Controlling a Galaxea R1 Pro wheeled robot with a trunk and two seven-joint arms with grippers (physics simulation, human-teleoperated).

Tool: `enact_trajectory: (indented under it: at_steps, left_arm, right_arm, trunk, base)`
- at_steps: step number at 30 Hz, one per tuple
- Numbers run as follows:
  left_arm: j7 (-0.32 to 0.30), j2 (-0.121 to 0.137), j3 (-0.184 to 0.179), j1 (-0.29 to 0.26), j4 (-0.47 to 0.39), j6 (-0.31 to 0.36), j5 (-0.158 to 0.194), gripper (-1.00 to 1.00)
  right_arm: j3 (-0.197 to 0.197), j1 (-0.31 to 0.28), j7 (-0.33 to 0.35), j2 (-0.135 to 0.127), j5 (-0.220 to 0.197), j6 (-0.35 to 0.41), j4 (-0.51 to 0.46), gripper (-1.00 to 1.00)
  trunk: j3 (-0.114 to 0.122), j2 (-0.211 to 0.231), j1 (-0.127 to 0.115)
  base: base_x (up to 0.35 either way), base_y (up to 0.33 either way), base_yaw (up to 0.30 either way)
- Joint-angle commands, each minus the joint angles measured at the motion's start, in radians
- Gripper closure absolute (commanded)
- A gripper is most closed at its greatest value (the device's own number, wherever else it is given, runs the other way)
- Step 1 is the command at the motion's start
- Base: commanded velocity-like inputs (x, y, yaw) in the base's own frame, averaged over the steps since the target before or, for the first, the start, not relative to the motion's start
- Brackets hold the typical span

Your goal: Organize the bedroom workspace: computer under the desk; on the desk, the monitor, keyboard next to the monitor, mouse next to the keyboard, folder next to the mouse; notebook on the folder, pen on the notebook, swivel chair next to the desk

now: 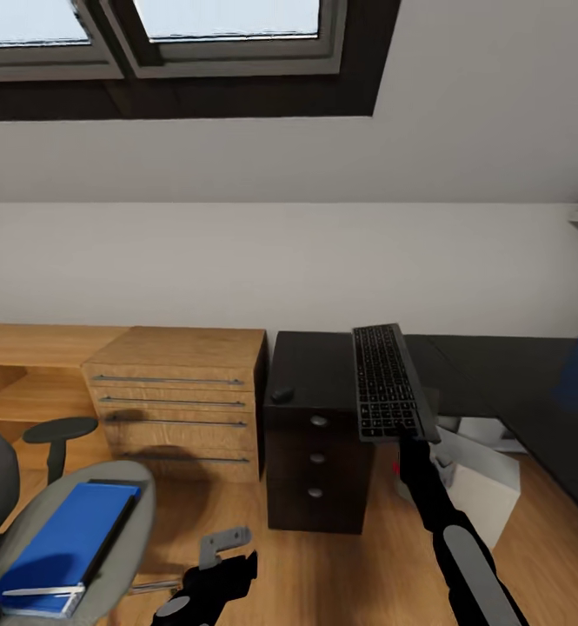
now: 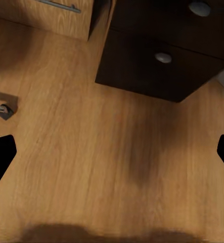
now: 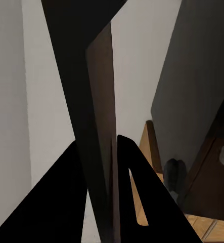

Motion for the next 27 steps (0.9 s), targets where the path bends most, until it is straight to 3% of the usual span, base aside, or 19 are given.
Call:
enact_trajectory:
  at_steps: [1,27]
  left_arm:
    - [0.009,0.000,-0.001,0.000,-0.001,0.002,0.011,-1.00]
    - [0.008,0.000,-0.002,0.000,0.000,0.002,0.010,-1.00]
  right_arm:
    - [0.000,0.000,0.006,-0.001,-0.012,0.002,0.001,1.00]
    - [0.001,0.000,-0.007,-0.009,-0.014,0.044,0.023,1.00]
  trunk:
    - [0.002,0.007,-0.005]
    - [0.084,0.189,-0.104]
  base:
    - [-0.305,-0.207,0.000]
    - [-0.301,-0.215,0.000]
